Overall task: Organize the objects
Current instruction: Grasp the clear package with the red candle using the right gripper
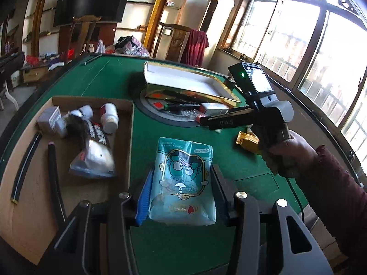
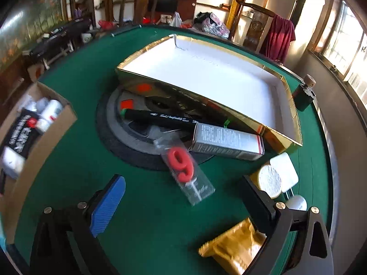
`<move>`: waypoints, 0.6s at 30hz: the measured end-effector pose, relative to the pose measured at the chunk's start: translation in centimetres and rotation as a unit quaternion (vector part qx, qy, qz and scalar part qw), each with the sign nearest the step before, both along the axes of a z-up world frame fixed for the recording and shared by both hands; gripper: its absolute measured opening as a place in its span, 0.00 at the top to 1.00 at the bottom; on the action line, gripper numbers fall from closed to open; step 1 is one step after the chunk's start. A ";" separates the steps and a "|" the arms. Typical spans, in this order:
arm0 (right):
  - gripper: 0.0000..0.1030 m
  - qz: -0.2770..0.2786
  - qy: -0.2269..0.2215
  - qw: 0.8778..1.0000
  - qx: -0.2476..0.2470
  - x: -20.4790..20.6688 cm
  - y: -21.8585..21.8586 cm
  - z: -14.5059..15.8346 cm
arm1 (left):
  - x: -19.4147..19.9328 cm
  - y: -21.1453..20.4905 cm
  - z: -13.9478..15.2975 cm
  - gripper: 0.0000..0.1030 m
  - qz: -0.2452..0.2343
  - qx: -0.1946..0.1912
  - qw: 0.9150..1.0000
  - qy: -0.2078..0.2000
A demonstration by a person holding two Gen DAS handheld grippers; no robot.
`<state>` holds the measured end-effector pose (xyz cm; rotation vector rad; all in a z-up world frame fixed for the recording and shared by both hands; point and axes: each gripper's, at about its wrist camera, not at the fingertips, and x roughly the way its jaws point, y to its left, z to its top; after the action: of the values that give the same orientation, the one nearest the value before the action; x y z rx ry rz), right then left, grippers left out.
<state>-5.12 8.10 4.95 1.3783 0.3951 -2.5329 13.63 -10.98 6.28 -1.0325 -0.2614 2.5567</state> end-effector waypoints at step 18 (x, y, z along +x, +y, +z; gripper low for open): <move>0.71 -0.035 -0.052 0.996 -0.071 -2.6 0.8 -2.2 | -0.7 -1.7 -1.1 0.55 0.013 0.017 1.000 -0.015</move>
<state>-7.69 8.94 2.73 1.4863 0.1476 -2.4753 12.93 -12.64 5.18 -1.0628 -0.3282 2.5513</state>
